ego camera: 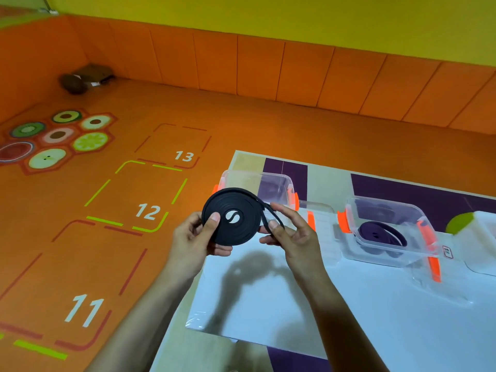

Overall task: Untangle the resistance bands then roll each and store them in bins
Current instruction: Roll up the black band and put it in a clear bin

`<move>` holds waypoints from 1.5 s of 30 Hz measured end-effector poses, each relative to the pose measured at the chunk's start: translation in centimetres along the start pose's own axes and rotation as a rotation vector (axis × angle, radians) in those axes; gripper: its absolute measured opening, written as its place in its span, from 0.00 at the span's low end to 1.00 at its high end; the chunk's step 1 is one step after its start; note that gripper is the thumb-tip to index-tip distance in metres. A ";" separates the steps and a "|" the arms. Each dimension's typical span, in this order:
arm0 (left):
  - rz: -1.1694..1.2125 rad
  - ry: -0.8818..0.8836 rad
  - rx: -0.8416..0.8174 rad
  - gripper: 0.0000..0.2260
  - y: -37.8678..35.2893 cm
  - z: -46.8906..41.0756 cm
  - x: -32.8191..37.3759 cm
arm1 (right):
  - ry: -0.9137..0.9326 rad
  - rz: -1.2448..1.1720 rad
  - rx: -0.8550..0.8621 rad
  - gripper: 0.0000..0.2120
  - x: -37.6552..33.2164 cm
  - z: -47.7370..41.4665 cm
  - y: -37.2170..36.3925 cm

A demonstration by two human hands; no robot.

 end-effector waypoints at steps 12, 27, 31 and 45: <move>0.198 0.272 -0.053 0.09 0.6 1.1 -3.9 | -0.051 0.011 0.150 0.15 5.8 0.7 -4.6; -0.002 0.410 -0.185 0.12 -1.0 -8.3 -5.2 | -0.166 0.157 0.262 0.16 8.5 -8.1 0.2; -0.109 0.411 -0.179 0.13 -3.7 -13.7 -5.6 | -0.163 0.249 0.256 0.17 8.5 -13.7 2.7; -0.463 0.601 -0.121 0.13 -10.3 -29.2 -13.4 | -0.434 0.688 0.133 0.16 16.8 -28.2 7.7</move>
Point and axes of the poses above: each hand's wrist, its own z-axis away from the middle knuckle, its own y-axis out of the back of the hand, x = y × z, the point moved 2 cm from there along -z, towards the middle knuckle, and after that the axes turned 12 degrees about -z, right-handed, at the moved point
